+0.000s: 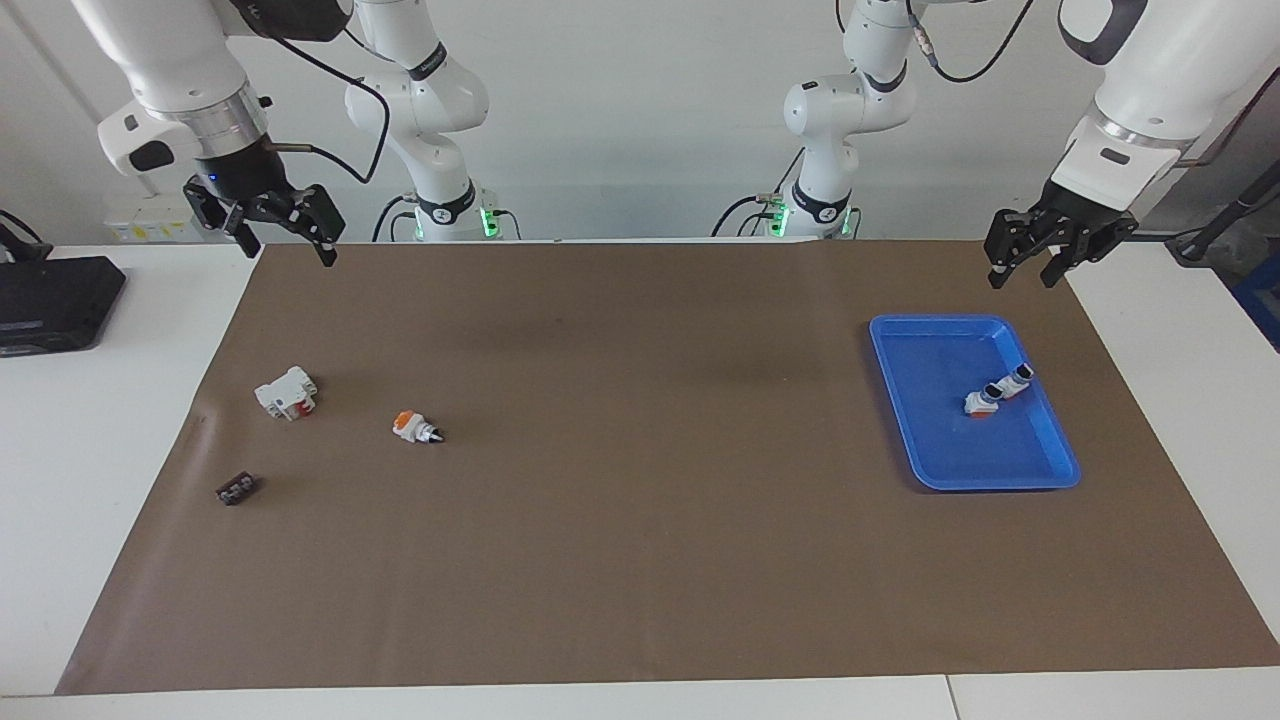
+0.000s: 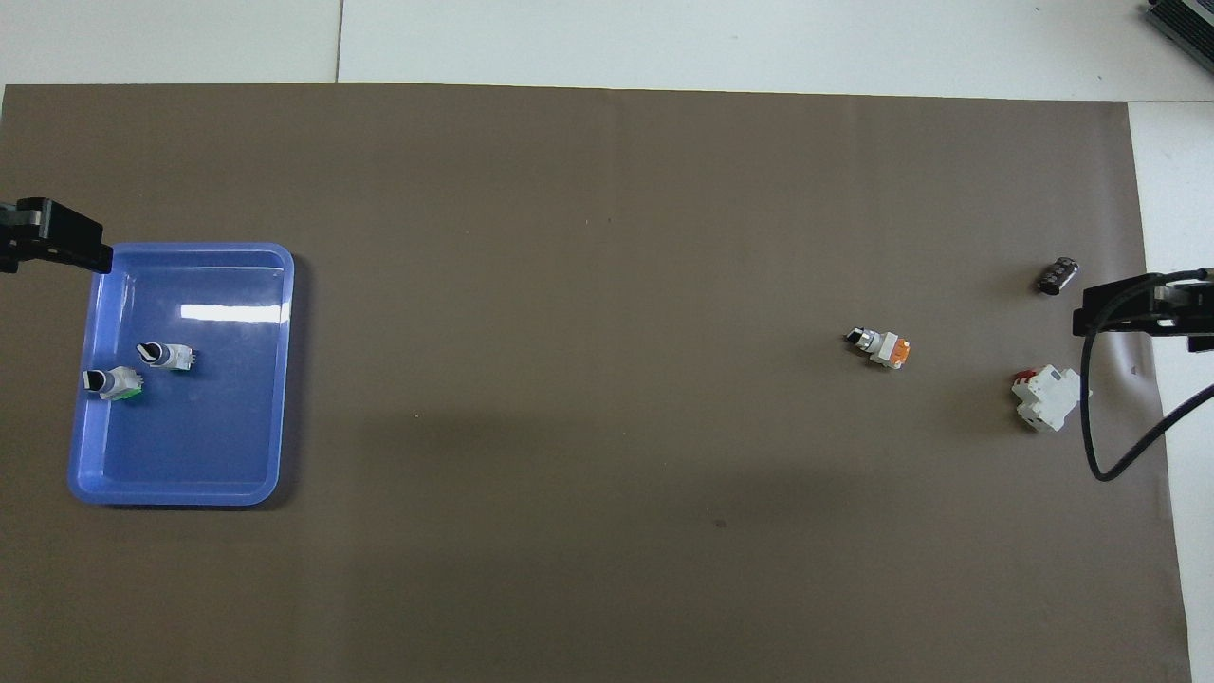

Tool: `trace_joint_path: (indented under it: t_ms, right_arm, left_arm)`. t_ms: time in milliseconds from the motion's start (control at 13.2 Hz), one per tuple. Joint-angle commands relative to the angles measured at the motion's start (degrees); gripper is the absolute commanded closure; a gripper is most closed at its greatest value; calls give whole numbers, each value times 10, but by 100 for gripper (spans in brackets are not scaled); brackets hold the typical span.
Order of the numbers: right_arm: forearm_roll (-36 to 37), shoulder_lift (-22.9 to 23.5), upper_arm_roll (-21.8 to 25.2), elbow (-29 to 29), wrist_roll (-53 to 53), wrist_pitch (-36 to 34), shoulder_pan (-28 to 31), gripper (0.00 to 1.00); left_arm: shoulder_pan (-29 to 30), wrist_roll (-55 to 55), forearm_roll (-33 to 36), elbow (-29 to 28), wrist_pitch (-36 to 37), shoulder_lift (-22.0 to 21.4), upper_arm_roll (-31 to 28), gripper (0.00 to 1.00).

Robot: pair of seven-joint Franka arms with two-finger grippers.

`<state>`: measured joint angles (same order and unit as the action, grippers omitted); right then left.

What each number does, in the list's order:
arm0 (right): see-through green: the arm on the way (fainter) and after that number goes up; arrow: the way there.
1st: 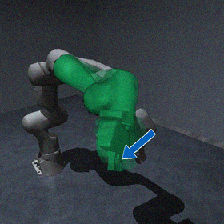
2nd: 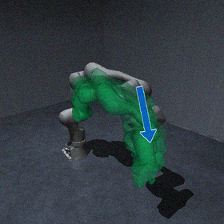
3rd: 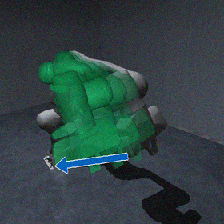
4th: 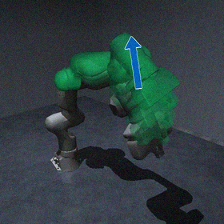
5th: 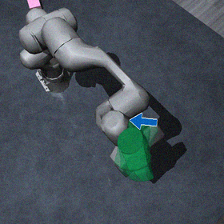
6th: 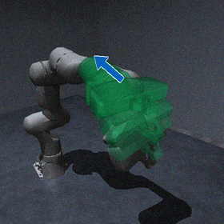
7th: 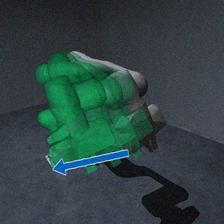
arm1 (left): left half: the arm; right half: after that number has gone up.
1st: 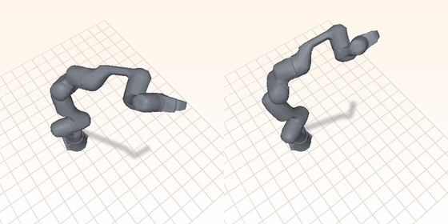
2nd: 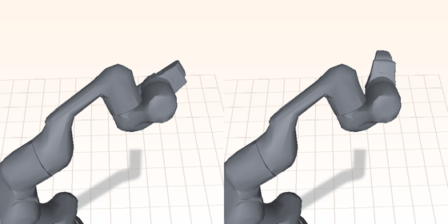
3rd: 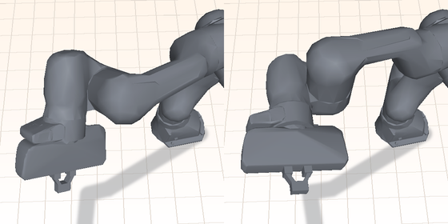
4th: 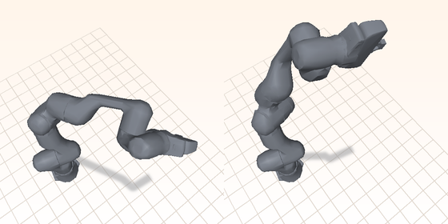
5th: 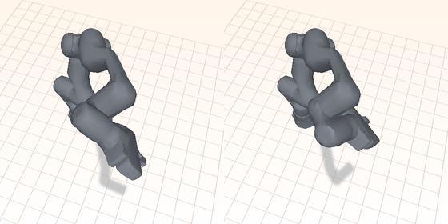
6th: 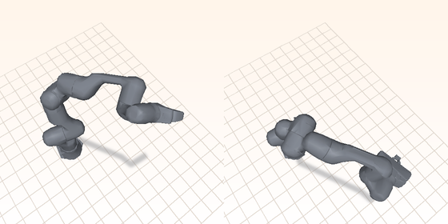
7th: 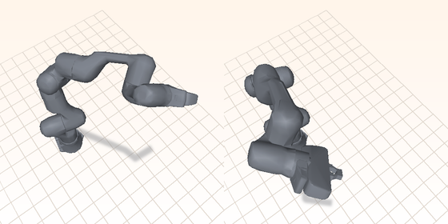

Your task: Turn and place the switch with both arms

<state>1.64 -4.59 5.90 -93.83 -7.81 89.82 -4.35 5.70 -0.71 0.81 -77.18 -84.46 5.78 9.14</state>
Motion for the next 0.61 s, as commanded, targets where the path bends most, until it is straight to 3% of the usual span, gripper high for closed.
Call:
trace_joint_path:
  t_ms: [0,531]
  right_arm:
    - [0,-2,-5,-4,-1,4,6,0]
    - [0,-2,-5,-5,0,6,7,0]
  left_arm:
    - [4,-10,-21,-15,-6,-11,-4,1]
    - [1,-12,-29,-17,-33,-11,-5,0]
